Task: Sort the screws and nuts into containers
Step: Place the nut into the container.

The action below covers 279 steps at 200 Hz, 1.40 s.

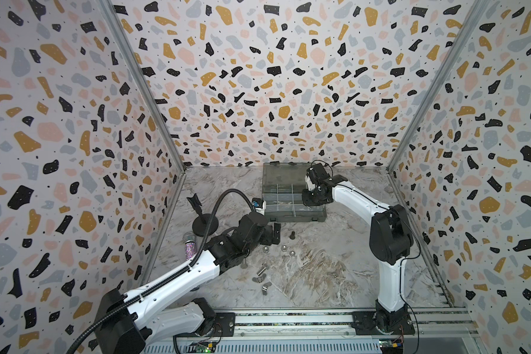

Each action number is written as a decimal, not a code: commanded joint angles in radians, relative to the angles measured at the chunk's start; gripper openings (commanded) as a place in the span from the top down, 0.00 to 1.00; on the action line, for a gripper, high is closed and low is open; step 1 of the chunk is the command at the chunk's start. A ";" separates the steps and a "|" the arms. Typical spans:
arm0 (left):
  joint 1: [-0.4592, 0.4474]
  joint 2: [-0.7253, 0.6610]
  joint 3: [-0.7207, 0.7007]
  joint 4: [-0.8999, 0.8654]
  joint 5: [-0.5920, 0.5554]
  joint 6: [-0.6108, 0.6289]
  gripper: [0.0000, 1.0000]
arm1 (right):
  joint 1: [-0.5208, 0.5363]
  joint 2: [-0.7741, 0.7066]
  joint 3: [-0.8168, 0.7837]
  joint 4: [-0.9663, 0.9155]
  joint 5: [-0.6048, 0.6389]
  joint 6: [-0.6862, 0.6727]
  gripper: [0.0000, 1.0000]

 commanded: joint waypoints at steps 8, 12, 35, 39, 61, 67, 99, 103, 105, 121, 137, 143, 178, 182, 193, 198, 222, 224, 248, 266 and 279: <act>0.037 0.024 0.049 -0.005 0.034 0.045 0.00 | -0.041 0.066 0.149 -0.064 -0.052 -0.023 0.92; 0.041 0.029 0.052 -0.005 0.035 0.048 0.01 | -0.043 0.076 0.164 -0.066 -0.056 -0.020 0.92; 0.066 0.050 0.056 -0.010 0.042 0.058 0.00 | -0.050 0.142 0.233 -0.075 -0.081 -0.018 0.91; 0.069 0.053 0.055 -0.009 0.043 0.058 0.00 | -0.050 0.150 0.238 -0.075 -0.085 -0.019 0.91; 0.085 0.058 0.046 -0.001 0.058 0.059 0.00 | -0.049 0.176 0.242 -0.060 -0.102 -0.017 0.91; 0.089 0.059 0.045 0.001 0.061 0.059 0.00 | -0.050 0.180 0.241 -0.056 -0.104 -0.017 0.91; 0.101 0.064 0.043 0.003 0.069 0.062 0.00 | -0.049 0.193 0.245 -0.039 -0.120 -0.016 0.91; 0.103 0.064 0.043 0.003 0.070 0.062 0.00 | -0.049 0.195 0.247 -0.038 -0.123 -0.016 0.91; 0.104 0.065 0.043 0.003 0.070 0.062 0.01 | -0.049 0.195 0.246 -0.038 -0.124 -0.015 0.91; 0.107 0.065 0.042 0.002 0.071 0.064 0.00 | -0.049 0.199 0.246 -0.037 -0.132 -0.012 0.91; 0.110 0.062 0.038 0.000 0.070 0.062 0.00 | -0.046 0.203 0.246 -0.035 -0.134 -0.012 0.91; 0.110 0.061 0.036 0.001 0.071 0.061 0.00 | -0.046 0.203 0.245 -0.035 -0.136 -0.012 0.90; 0.114 0.050 0.030 -0.001 0.067 0.059 0.01 | -0.041 0.208 0.246 -0.027 -0.143 -0.017 0.81; 0.115 0.050 0.029 -0.001 0.067 0.058 0.00 | -0.041 0.207 0.246 -0.026 -0.146 -0.019 0.79; 0.116 0.049 0.029 -0.005 0.064 0.058 0.00 | -0.040 0.202 0.242 -0.024 -0.150 -0.024 0.70; 0.117 0.047 0.029 -0.007 0.064 0.058 0.00 | -0.040 0.198 0.240 -0.020 -0.151 -0.025 0.66; 0.119 0.044 0.028 -0.008 0.068 0.056 0.00 | -0.036 0.162 0.216 0.004 -0.152 -0.035 0.55; 0.119 0.044 0.028 -0.008 0.068 0.056 0.00 | -0.036 0.157 0.215 0.006 -0.153 -0.036 0.55; 0.119 0.046 0.036 -0.015 0.070 0.064 0.01 | -0.034 0.101 0.193 -0.003 -0.151 -0.056 0.55; 0.119 0.044 0.042 -0.032 0.075 0.085 0.00 | -0.028 0.037 0.150 -0.041 -0.104 -0.067 0.56; 0.119 0.038 0.036 -0.033 0.080 0.088 0.01 | -0.017 -0.035 0.067 -0.056 -0.065 -0.068 0.56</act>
